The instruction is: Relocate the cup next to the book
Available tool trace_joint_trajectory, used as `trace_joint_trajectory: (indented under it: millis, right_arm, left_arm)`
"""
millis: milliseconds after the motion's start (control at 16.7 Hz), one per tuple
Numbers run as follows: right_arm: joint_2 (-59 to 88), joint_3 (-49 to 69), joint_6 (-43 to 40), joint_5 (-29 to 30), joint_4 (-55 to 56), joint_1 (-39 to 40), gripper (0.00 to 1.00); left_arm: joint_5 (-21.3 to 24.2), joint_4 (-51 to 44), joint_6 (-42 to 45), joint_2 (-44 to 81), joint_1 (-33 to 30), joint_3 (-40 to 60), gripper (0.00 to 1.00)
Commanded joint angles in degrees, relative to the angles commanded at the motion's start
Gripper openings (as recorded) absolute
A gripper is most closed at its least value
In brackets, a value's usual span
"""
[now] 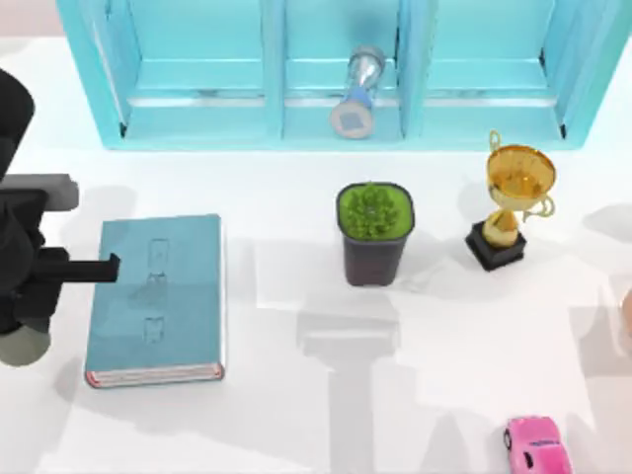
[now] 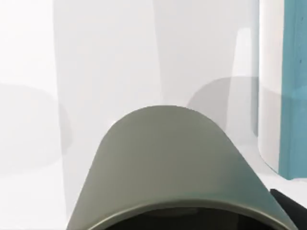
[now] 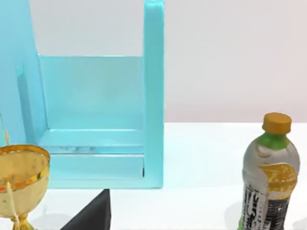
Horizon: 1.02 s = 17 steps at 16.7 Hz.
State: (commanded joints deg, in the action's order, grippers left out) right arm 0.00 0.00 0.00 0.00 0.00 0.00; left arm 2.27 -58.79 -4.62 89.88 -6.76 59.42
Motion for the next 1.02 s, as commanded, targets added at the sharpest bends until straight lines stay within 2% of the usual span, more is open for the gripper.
trace_joint_trajectory:
  millis: [300,1020]
  right_arm:
    - [0.00,0.00,0.00,0.00,0.00,0.00,1.00]
    - [0.00,0.00,0.00,0.00,0.00,0.00,1.00]
  left_arm:
    - [0.04,0.65,0.25,0.30,0.14,-0.64,0.00]
    - [0.04,0.65,0.25,0.30,0.14,-0.64,0.90]
